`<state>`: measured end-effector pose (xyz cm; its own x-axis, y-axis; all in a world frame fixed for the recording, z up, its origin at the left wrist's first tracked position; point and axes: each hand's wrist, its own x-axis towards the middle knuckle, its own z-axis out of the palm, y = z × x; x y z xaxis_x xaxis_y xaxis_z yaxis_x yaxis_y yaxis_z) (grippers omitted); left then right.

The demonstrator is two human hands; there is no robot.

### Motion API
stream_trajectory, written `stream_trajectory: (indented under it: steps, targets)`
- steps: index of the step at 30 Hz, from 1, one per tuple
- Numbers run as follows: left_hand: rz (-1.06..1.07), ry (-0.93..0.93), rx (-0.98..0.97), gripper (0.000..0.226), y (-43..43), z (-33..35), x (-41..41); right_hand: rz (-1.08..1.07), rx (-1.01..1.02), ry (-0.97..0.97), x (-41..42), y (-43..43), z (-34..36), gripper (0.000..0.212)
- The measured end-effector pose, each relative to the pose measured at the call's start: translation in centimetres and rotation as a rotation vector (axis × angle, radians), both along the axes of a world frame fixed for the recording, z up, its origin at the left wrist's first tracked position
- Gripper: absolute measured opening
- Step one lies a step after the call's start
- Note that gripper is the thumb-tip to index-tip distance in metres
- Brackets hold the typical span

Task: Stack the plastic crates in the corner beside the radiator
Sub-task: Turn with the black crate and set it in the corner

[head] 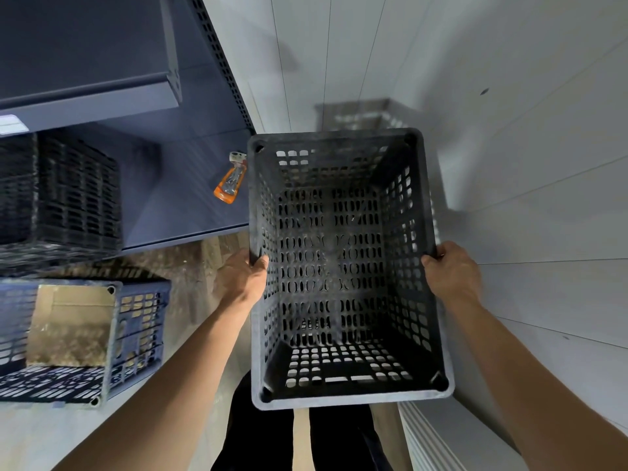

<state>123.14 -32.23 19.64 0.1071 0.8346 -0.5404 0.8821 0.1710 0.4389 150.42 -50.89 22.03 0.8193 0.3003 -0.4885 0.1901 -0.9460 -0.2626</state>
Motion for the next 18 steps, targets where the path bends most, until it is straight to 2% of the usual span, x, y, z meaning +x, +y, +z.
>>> stream_trajectory:
  steps: [4, 7, 13, 16, 18]
  targets:
    - [0.019, -0.023, -0.052, 0.032, 0.3, 0.1, -0.1, 0.024, -0.027, 0.012, -0.1, 0.4, 0.4, 0.019]
    - [-0.023, 0.016, 0.008, 0.034, -0.3, -0.3, -0.1, 0.038, -0.005, -0.002, -0.8, 0.3, 0.4, 0.019]
    - [0.024, -0.059, 0.073, 0.030, -1.8, -1.8, -0.2, 0.089, 0.038, -0.045, -2.4, -0.6, -1.0, 0.022]
    - [0.010, 0.045, 0.040, 0.030, -0.8, -1.4, 0.3, 0.079, 0.035, -0.041, -1.9, -0.1, -1.0, 0.022]
    - [-0.073, 0.125, 0.025, 0.027, -0.2, -0.8, 0.6, 0.093, 0.004, -0.006, -1.4, 0.4, -0.6, 0.023]
